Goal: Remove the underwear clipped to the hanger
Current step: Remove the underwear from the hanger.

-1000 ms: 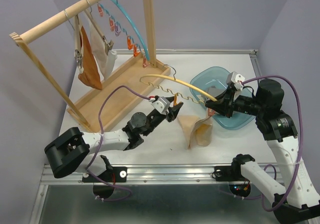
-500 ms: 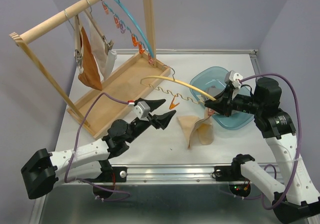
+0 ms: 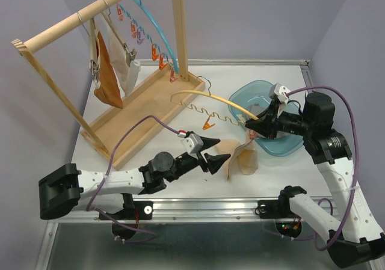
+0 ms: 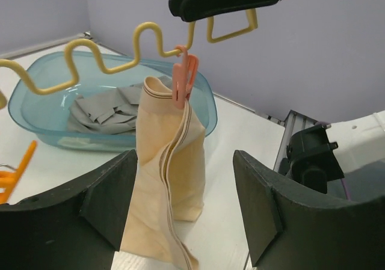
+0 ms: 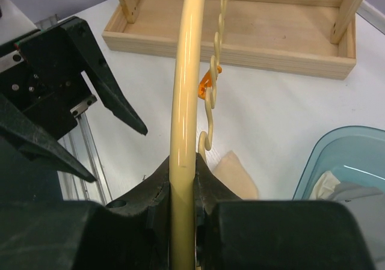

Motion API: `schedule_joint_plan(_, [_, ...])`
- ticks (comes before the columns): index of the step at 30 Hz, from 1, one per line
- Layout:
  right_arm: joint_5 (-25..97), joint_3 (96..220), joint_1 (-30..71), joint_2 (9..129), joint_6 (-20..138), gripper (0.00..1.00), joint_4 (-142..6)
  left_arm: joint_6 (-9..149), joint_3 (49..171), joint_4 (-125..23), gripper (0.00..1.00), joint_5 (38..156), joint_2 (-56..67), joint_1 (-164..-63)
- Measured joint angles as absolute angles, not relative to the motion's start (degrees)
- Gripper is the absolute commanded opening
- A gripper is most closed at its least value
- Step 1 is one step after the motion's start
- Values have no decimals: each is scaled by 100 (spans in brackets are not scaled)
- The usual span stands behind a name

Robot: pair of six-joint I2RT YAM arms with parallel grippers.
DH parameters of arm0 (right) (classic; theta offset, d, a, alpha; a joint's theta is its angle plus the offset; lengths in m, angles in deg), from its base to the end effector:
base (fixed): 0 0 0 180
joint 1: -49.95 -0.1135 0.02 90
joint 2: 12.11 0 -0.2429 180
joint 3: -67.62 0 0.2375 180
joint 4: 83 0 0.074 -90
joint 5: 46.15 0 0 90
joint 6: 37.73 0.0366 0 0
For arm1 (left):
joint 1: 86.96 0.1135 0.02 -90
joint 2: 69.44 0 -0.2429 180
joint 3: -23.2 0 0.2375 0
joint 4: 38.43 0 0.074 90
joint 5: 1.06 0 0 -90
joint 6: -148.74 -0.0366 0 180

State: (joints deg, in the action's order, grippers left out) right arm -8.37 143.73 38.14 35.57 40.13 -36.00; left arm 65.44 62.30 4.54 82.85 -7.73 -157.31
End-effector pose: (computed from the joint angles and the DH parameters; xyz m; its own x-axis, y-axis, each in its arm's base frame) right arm 0.1475 0.0604 0.3755 -0.1242 -0.1576 -0.9797 -0.9051 0.4226 0.0467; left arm 0.0802 -0.2131 0.2745 0.0108 -0.3754 -0.9268 0.9105 0.3869 -0.1460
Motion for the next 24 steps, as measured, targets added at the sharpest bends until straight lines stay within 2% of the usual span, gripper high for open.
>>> schedule_joint_plan(7, [-840, 14233, 3870, 3549, 4188, 0, -3764, 6539, 6855, 1184, 76, 7479, 705, -16341])
schedule_joint_plan(15, [-824, 14141, 3912, 3483, 4323, 0, -3928, 6583, 7575, 1869, 84, 6760, 2134, -16463])
schedule_joint_plan(24, [-824, 14126, 3945, 3470, 4439, 1, -4018, 6587, 8287, 1919, 85, 5940, 2949, -16502])
